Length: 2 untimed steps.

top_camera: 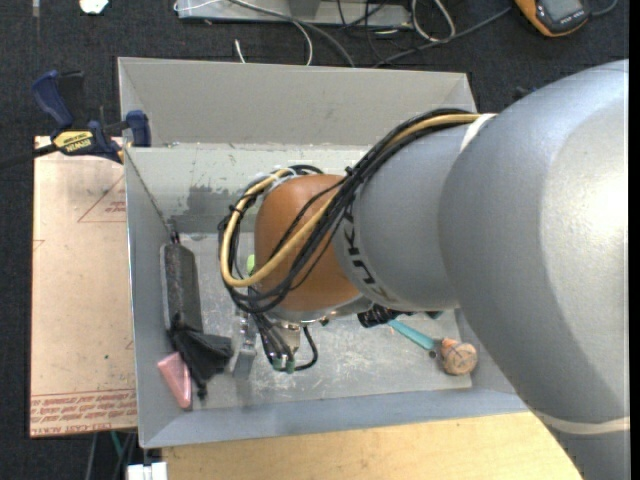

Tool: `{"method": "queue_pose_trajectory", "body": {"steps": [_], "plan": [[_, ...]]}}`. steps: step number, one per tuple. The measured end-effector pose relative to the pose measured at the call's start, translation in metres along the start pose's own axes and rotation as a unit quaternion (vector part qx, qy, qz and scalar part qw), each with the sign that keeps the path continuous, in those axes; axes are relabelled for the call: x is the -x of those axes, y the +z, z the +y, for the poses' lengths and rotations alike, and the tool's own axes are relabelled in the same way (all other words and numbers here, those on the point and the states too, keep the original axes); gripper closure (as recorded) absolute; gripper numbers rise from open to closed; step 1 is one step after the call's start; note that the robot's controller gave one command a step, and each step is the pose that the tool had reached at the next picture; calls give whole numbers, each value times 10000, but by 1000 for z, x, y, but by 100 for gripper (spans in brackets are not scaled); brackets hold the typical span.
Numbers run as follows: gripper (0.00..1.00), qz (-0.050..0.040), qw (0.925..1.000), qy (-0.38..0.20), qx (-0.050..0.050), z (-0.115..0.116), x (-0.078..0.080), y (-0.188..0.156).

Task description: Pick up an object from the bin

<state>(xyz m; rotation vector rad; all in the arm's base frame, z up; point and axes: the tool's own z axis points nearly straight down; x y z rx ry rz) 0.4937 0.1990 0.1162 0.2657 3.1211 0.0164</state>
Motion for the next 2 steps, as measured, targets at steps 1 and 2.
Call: {"method": "queue_pose_trajectory", "body": {"steps": [1, 2], "plan": [[100, 3, 10000, 81, -2, -1, -1, -53], [100, 55, 9998, 166, -31, 11, -4, -129]]}}
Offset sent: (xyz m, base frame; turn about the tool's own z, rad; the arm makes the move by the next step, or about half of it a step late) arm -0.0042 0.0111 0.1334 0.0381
